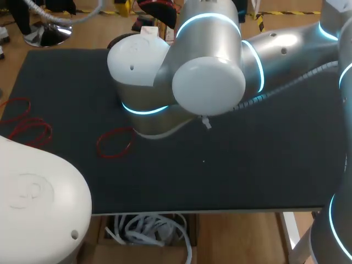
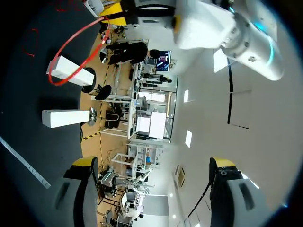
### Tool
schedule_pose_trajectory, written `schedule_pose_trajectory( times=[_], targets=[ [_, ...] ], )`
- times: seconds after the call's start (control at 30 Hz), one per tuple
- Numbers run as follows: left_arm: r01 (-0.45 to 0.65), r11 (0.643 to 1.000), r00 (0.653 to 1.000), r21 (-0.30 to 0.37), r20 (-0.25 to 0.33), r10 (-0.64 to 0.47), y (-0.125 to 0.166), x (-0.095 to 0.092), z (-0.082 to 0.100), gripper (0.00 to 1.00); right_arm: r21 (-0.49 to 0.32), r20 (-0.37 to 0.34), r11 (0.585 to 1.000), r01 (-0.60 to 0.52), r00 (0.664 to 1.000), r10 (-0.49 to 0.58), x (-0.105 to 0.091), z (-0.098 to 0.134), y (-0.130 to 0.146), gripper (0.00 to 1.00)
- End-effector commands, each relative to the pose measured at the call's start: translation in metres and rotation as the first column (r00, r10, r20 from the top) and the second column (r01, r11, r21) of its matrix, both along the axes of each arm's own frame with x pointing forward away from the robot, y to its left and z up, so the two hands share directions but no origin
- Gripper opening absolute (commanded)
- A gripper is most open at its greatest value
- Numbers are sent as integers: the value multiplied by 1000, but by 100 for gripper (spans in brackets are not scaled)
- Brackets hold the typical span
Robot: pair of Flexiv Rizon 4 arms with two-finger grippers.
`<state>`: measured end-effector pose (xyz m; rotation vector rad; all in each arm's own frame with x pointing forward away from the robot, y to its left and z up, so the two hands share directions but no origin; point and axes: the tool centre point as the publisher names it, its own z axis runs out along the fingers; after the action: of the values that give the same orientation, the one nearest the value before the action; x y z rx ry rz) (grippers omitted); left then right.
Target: Grab the tape and strap the tape.
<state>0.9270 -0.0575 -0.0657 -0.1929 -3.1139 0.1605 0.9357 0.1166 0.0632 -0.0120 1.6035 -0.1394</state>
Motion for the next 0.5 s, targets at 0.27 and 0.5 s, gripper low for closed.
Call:
schedule_pose_trajectory(
  times=[0.27,0.5],
  targets=[
    [-148,988,983,36,-109,151,80,25,-94,0,-3,-6,1000,-1,1000,1,-1,3,-1,100],
    [-240,966,956,97,-151,253,131,27,-146,0,-3,-6,1000,-1,1000,1,-1,3,-1,100]
  ],
)
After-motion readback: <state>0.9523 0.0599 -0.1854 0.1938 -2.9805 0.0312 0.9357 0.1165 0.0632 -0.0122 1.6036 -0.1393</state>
